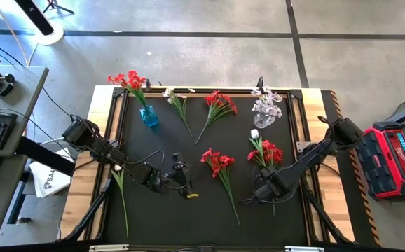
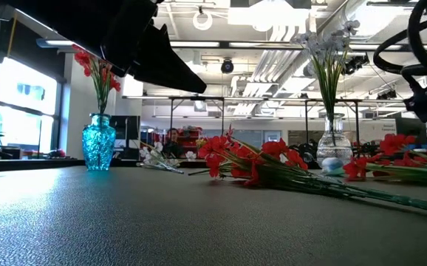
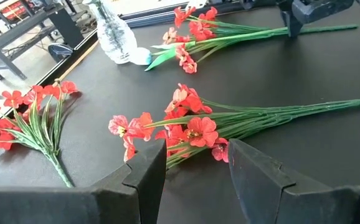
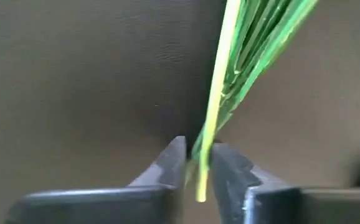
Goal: Sort flowers into vase by color
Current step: Put the white flower into the transparent vase
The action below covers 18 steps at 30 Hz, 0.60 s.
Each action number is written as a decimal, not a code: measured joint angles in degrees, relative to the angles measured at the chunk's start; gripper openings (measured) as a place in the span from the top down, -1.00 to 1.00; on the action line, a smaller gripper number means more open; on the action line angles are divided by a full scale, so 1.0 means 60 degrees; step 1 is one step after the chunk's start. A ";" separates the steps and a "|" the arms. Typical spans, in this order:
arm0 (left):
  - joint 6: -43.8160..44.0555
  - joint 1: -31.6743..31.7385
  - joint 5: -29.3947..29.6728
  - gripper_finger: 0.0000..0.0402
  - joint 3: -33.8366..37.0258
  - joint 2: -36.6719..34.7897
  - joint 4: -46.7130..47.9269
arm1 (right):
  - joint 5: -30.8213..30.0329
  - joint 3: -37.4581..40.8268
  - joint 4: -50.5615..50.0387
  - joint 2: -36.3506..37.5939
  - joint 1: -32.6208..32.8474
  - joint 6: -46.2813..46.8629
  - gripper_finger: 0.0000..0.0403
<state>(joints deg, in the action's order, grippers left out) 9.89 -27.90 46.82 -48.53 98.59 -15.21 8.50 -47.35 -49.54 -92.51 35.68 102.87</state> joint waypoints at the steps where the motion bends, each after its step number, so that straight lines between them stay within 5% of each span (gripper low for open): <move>1: 0.0000 0.0000 0.0001 0.20 0.0000 0.0000 0.0002 | 0.0068 0.0000 0.0004 0.0001 -0.0004 -0.0084 0.89; 13: 0.0055 -0.0051 -0.0003 0.20 0.0000 0.0000 0.0001 | 0.0167 -0.1860 -0.2897 0.0262 0.0005 0.0508 0.98; 18: 0.0073 -0.0051 0.0100 0.20 0.0000 0.0000 0.0013 | -0.1437 -0.2851 -0.3209 0.0259 0.0244 0.0655 1.00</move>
<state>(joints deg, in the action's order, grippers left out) 10.33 -28.21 47.42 -48.53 98.59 -15.13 -0.12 -64.46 -68.79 -90.96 37.14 106.80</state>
